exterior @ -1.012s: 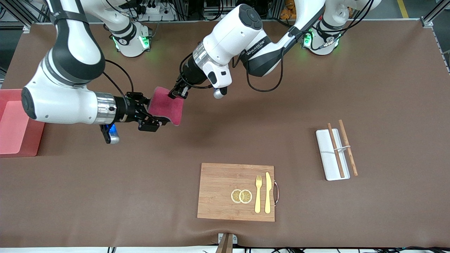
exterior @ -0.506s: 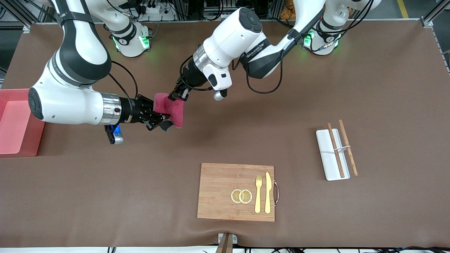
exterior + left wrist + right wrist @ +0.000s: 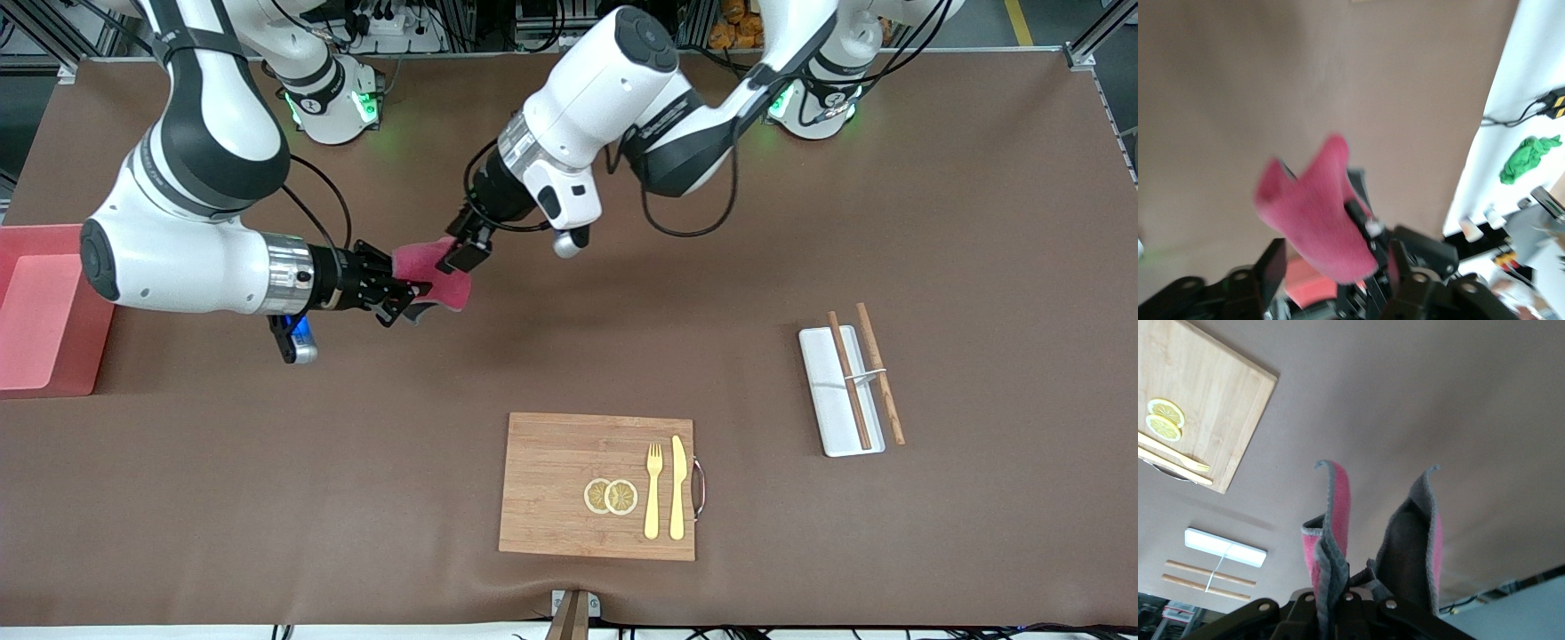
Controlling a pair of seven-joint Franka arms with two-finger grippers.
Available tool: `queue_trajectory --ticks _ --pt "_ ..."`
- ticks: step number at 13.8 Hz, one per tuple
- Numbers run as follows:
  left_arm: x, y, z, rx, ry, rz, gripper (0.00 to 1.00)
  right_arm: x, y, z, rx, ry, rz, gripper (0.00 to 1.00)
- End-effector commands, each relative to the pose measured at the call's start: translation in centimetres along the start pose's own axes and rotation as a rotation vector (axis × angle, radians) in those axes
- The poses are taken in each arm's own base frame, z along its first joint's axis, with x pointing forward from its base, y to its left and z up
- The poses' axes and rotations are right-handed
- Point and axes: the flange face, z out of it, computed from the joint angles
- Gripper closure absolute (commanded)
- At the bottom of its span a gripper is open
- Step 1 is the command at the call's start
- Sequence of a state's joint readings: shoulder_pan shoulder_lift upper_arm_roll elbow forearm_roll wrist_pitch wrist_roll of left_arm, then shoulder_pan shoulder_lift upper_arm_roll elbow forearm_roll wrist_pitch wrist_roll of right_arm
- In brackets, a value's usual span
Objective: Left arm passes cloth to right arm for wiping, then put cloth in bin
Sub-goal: 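Pull the cloth away with the right gripper while the left gripper releases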
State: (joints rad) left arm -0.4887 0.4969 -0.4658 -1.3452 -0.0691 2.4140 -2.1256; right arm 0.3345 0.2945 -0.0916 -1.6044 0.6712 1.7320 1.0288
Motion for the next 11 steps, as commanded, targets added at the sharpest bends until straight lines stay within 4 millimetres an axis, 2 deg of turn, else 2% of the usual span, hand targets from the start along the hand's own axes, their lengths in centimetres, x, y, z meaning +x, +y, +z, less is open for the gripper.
queue_trajectory --ticks 1,3,4,7,8,11 --pt "1.2 -0.1 -4.9 0.089 0.141 0.170 0.00 2.3 0.6 -1.3 -0.023 0.061 -0.118 1.00" --pt "4.8 0.6 -8.3 0.223 0.232 0.323 0.00 2.4 0.3 -0.4 -0.037 0.084 -0.149 1.00" --pt "6.8 0.7 -9.9 0.299 0.269 0.384 0.00 3.6 0.4 1.4 -0.067 0.131 -0.149 1.00" --pt "14.7 2.1 -16.5 0.497 0.362 0.599 0.00 4.3 0.0 8.2 -0.112 0.248 -0.194 1.00" --pt "17.5 2.8 -18.5 0.538 0.369 0.656 0.00 5.1 -0.1 9.7 -0.107 0.262 -0.191 1.00" --pt "22.8 3.8 -23.1 0.595 0.352 0.754 0.00 7.6 -0.5 13.6 -0.110 0.294 -0.185 1.00"
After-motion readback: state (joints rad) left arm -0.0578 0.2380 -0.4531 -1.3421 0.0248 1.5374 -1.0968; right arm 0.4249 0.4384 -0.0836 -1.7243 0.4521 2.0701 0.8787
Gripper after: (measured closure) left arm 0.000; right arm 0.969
